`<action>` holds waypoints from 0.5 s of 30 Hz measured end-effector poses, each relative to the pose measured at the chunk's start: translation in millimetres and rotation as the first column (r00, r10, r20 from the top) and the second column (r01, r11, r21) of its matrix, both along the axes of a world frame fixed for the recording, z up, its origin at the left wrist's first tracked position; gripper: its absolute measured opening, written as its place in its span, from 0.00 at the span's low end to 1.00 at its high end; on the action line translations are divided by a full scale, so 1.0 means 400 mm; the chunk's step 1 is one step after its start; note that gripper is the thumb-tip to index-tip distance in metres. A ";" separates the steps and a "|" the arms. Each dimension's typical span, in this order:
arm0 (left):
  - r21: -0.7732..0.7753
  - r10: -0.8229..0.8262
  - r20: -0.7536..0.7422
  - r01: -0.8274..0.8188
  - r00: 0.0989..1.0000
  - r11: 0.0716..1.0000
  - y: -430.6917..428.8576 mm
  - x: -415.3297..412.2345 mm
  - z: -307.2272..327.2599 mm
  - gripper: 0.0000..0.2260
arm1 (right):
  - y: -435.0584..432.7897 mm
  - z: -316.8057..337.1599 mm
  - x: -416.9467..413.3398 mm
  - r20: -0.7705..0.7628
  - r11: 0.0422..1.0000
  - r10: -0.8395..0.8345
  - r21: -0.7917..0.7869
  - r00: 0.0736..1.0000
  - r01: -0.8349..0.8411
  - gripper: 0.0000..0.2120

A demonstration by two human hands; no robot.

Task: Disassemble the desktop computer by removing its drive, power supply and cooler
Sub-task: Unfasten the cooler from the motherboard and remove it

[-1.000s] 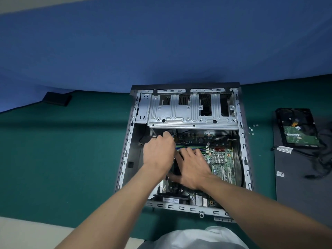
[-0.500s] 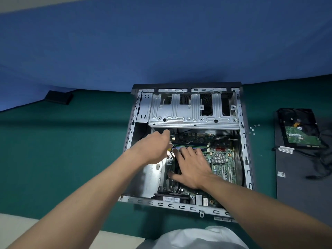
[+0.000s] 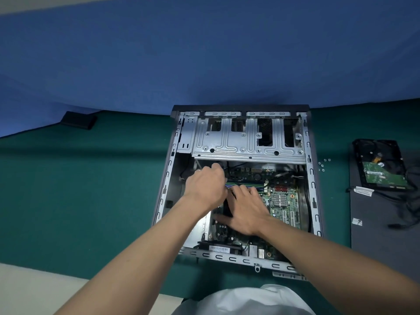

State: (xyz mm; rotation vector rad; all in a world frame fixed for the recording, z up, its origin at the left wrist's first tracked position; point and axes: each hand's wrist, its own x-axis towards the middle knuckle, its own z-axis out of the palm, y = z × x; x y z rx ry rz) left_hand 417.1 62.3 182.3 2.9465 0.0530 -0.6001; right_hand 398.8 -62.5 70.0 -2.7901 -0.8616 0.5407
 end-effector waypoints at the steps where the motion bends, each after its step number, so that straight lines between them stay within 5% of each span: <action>1: 0.006 0.014 0.010 -0.014 1.000 1.000 -0.013 -0.002 -0.001 0.07 | -0.002 0.010 0.003 -0.063 0.997 -0.022 0.072 0.998 0.026 0.36; 6: 0.021 0.122 0.009 -0.122 0.992 0.992 -0.056 -0.004 -0.002 0.10 | -0.015 0.073 0.047 -0.233 0.883 -0.113 0.423 0.966 0.205 0.22; 10: 0.025 0.151 -0.064 -0.149 0.986 0.988 -0.048 0.015 0.010 0.13 | -0.017 0.116 0.087 -0.277 0.876 -0.073 0.441 0.958 0.194 0.12; 15: -0.190 0.321 -0.173 -0.351 0.931 0.917 -0.026 0.016 0.020 0.27 | -0.005 0.154 0.107 -0.224 0.871 -0.064 0.463 0.972 0.164 0.05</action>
